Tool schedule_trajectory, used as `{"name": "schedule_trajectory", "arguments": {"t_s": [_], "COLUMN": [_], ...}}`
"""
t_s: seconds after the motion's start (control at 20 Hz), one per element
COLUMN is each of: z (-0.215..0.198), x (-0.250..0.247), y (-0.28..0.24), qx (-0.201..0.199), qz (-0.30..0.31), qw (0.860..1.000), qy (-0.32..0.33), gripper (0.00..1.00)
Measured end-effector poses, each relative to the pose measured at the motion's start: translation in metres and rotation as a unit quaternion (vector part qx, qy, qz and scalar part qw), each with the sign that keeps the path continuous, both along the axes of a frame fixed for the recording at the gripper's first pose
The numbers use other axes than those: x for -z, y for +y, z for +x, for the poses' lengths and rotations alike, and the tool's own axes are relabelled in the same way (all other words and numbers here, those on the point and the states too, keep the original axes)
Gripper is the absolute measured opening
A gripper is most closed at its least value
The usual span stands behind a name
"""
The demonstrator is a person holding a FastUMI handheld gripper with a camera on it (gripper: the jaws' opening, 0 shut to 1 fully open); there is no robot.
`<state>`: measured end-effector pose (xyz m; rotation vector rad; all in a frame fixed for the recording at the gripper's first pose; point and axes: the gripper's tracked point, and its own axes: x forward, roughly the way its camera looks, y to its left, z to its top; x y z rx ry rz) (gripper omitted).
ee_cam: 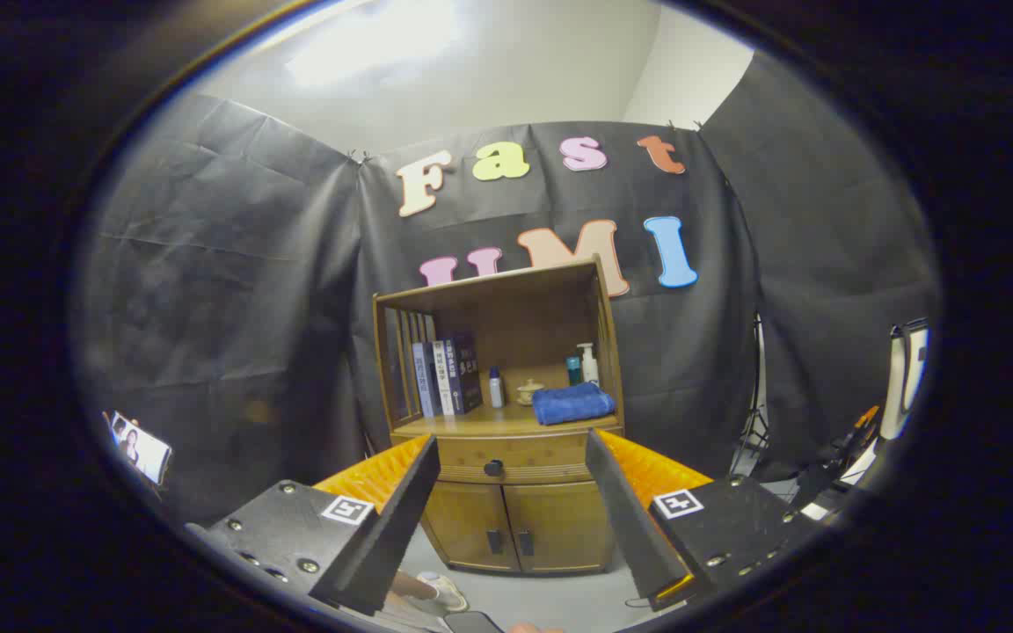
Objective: Pull open the drawer, take out the items inside it, and place them on the countertop above the cabinet.
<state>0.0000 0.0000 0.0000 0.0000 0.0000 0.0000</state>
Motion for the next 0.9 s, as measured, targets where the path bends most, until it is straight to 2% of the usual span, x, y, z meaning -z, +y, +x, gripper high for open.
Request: {"name": "schedule_trajectory", "arguments": {"t_s": [0.35,0.9], "z": [-0.0021,-0.0010], "x": [-0.0064,-0.0036], "y": [0.0013,0.0026], "qx": [-0.011,-0.014], "qz": [-0.025,-0.035], "qw": [0.999,0.999], "qy": [-0.025,-0.022], "gripper": [1.00,0.99]}}
